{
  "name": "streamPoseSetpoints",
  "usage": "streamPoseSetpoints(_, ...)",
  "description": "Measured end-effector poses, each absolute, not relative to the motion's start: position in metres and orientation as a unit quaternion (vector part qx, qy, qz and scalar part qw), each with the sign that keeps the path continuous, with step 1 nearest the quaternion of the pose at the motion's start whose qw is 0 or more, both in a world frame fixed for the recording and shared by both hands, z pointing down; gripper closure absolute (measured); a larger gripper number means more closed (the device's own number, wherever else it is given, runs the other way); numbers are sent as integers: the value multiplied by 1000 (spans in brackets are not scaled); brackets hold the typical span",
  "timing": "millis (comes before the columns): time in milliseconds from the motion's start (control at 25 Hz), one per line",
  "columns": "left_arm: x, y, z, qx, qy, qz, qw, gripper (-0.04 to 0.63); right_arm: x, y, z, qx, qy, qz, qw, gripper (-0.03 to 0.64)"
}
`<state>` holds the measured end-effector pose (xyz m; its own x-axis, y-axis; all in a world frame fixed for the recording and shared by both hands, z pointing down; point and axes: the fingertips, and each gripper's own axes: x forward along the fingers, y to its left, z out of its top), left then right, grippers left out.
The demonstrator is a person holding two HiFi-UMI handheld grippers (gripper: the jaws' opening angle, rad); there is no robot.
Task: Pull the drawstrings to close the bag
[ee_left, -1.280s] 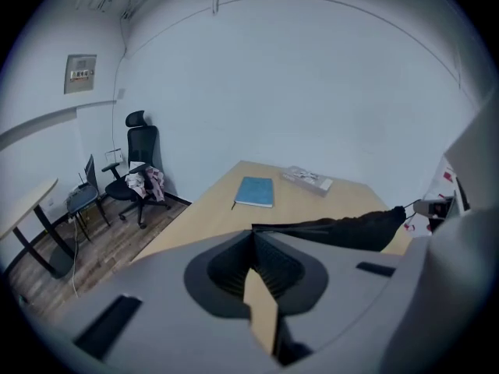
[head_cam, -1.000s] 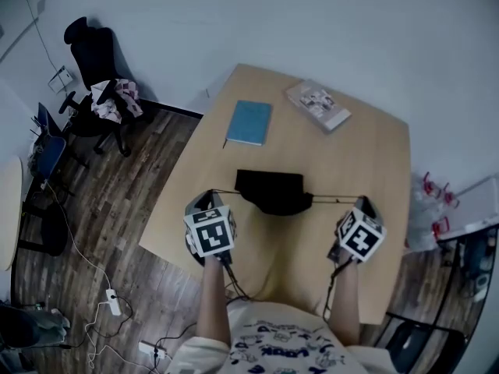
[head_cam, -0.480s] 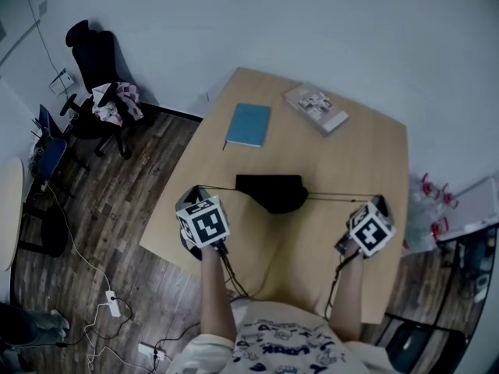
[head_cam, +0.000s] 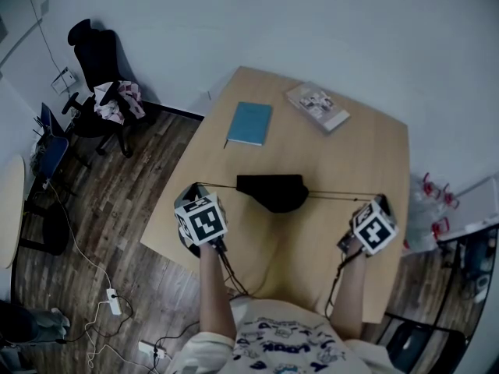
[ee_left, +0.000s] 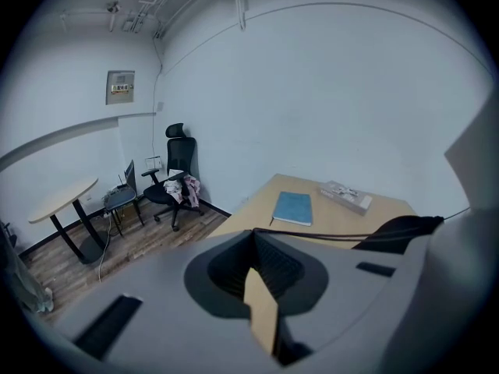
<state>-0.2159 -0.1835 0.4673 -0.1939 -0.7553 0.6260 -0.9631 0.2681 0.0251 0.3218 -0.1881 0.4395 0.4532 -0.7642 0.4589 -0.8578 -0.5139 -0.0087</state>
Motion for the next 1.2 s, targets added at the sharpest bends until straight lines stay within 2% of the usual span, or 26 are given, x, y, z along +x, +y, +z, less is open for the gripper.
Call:
streamPoseSetpoints(200,-203,-183,466,593,-729,188,285,592,313,-194,447,825,-504,216,137,615)
streamPoseSetpoints(440,-152,-186,483,660,-660,197,299,592,268,-200,473,764,-571,235,187,614)
streamPoseSetpoints(760,-82,-162,524,725,-545,282,312,592,168,-169,552,568,-686,312,330,609)
streamPoseSetpoints(800,-77,-158,528,731,-532,293,311,584,160,-162,561,546,-694,328,336,603)
streamPoseSetpoints(880,-64,-149,536,747,-499,300,321,524,152,-149,575,509,-703,353,349,505)
streamPoseSetpoints(960,-49,-139,542,764,-461,295,341,482,153,-140,582,494,-702,364,363,463)
streamPoseSetpoints(1040,-44,-132,544,772,-441,294,352,451,159,-134,584,495,-694,366,374,462)
streamPoseSetpoints(1200,-51,-133,535,773,-447,279,352,448,173,-139,566,524,-689,348,359,462)
